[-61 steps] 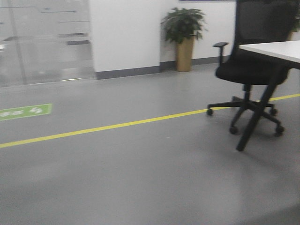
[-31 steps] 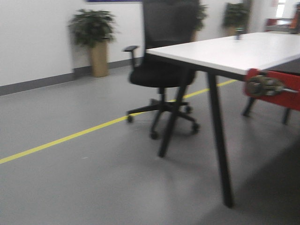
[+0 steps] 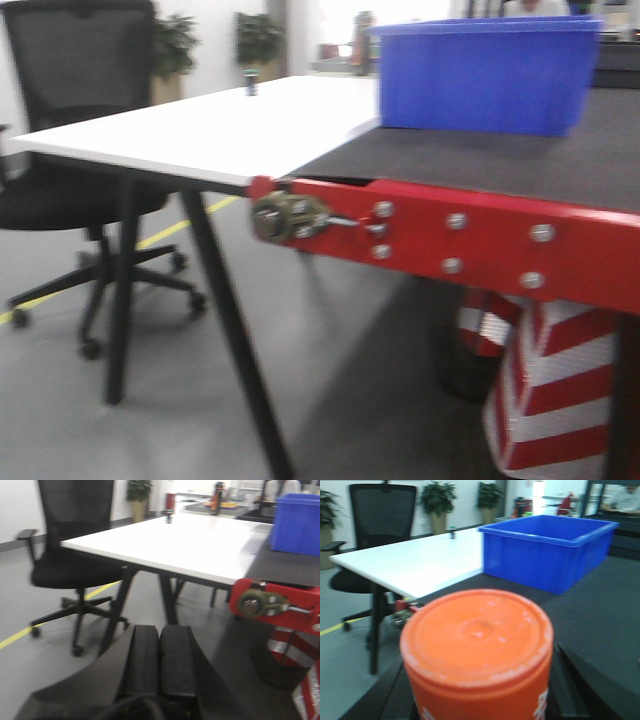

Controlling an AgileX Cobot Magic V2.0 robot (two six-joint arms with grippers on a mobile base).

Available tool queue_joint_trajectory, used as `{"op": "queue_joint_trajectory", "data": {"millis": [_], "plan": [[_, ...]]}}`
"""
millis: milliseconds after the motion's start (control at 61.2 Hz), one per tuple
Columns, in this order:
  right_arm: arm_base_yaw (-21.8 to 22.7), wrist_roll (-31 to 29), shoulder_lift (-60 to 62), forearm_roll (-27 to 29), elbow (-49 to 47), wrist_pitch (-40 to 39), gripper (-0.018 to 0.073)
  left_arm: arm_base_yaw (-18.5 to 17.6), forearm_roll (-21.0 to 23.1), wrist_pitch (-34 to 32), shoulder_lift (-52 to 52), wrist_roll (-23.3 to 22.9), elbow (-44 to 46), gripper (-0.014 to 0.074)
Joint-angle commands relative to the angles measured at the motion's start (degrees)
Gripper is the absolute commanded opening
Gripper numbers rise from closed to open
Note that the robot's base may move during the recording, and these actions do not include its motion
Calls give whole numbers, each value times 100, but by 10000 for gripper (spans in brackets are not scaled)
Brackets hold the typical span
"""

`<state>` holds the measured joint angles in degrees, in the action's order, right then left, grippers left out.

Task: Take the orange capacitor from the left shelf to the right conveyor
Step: 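Drive the base past the desk up to the red-framed conveyor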

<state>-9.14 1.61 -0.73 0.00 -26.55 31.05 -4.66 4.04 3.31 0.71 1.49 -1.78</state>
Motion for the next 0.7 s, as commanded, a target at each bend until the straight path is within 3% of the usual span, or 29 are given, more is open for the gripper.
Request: {"op": "queue_joint_trajectory", "data": {"millis": [0,686], "plan": [[31,-30,-99,-30,-158,-520,127,3,20,-501,50,-9,25,-127],[31,-30,-99,-30,-158,-520,127,3,20,-501,50,-9,25,-127]]}}
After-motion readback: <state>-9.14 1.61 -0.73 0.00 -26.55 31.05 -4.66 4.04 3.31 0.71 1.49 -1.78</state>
